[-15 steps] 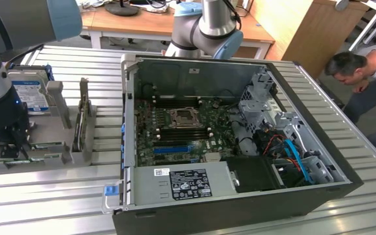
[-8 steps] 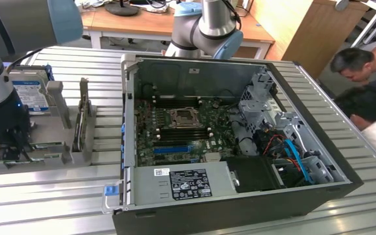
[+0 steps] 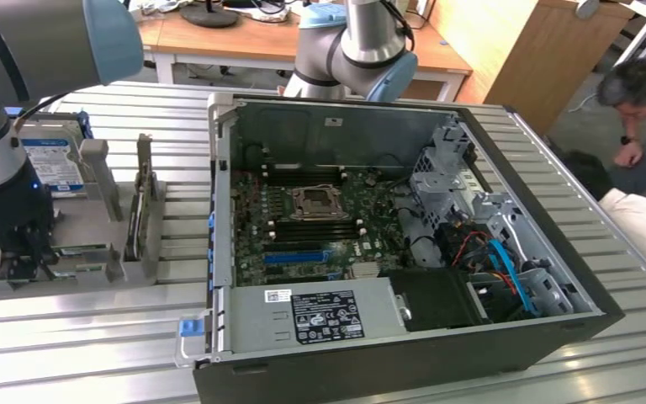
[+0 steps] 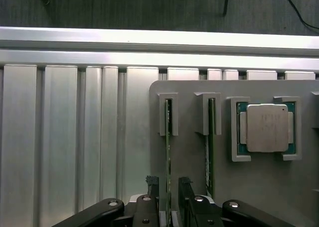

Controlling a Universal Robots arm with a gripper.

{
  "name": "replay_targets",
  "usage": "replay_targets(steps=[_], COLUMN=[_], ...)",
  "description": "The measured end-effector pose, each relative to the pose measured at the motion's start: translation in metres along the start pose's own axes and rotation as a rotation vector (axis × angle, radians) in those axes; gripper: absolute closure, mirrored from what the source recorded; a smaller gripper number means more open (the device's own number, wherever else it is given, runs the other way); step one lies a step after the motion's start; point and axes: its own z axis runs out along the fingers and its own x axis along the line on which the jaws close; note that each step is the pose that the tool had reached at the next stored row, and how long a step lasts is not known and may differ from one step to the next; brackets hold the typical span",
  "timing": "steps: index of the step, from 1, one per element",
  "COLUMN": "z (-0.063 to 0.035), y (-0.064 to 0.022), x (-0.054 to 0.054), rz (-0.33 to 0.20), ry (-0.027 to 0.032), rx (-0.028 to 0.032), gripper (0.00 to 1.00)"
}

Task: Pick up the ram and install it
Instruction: 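Pick up the ram and move it above insertion slot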

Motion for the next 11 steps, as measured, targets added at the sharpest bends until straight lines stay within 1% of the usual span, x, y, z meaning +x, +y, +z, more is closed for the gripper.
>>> replay_targets(steps=[7,11], z=[0.0005,0.0005], y=[-0.0001,-0.0019], x=[-0.0001,0.0], rz=[0.0,-0.007], ry=[-0.0001,0.0001], rx=[0.0002,0.0], gripper=[0.7,0.7])
